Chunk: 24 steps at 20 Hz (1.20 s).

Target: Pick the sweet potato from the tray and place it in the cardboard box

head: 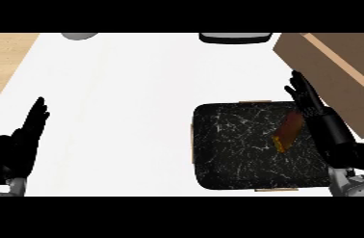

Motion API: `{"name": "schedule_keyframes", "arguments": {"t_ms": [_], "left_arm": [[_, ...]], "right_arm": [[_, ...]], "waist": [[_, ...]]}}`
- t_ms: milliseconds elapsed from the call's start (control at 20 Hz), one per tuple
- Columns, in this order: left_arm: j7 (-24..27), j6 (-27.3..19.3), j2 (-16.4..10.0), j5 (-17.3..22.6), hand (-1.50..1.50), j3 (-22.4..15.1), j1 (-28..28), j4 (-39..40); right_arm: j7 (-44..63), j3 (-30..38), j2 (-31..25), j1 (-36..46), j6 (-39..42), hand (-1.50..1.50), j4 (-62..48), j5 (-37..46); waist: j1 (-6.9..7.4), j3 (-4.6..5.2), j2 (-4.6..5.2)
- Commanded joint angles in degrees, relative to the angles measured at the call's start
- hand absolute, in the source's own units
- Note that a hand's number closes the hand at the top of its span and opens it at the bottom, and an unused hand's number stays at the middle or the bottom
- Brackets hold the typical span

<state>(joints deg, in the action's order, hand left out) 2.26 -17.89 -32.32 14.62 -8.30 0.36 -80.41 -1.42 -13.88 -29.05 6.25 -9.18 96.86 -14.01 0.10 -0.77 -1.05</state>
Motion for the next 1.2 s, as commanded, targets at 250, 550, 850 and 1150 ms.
{"name": "schedule_keyframes", "arguments": {"t_ms": [250, 550, 850, 1150], "left_arm": [[-1.5, -4.2, 4.3, 2.2, 0.00, 2.4, -0.1, 0.8], [-1.2, -4.3, 7.4, 3.2, 0.00, 1.1, 1.4, 0.4], [-2.8, -4.7, 8.4, 3.0, 0.00, 0.4, -1.5, 0.2], [-2.5, -5.4, 9.5, 1.5, 0.00, -1.1, -1.8, 0.9]], "right_arm": [[9.6, 14.3, -3.3, -3.1, -31.7, 1.50, -2.6, 19.4], [21.2, 14.7, -5.2, -14.1, -44.8, -1.50, -8.6, 34.2], [33.5, 11.7, -3.2, -20.8, -45.6, -1.50, -6.2, 47.5], [47.9, 11.8, -1.5, -23.4, -36.9, -1.50, 0.5, 54.0]], "waist": [[-6.22, 1.74, 0.03], [-6.33, 1.83, 0.53], [-4.48, 1.92, 1.23], [-3.70, 2.09, 1.40]]}}
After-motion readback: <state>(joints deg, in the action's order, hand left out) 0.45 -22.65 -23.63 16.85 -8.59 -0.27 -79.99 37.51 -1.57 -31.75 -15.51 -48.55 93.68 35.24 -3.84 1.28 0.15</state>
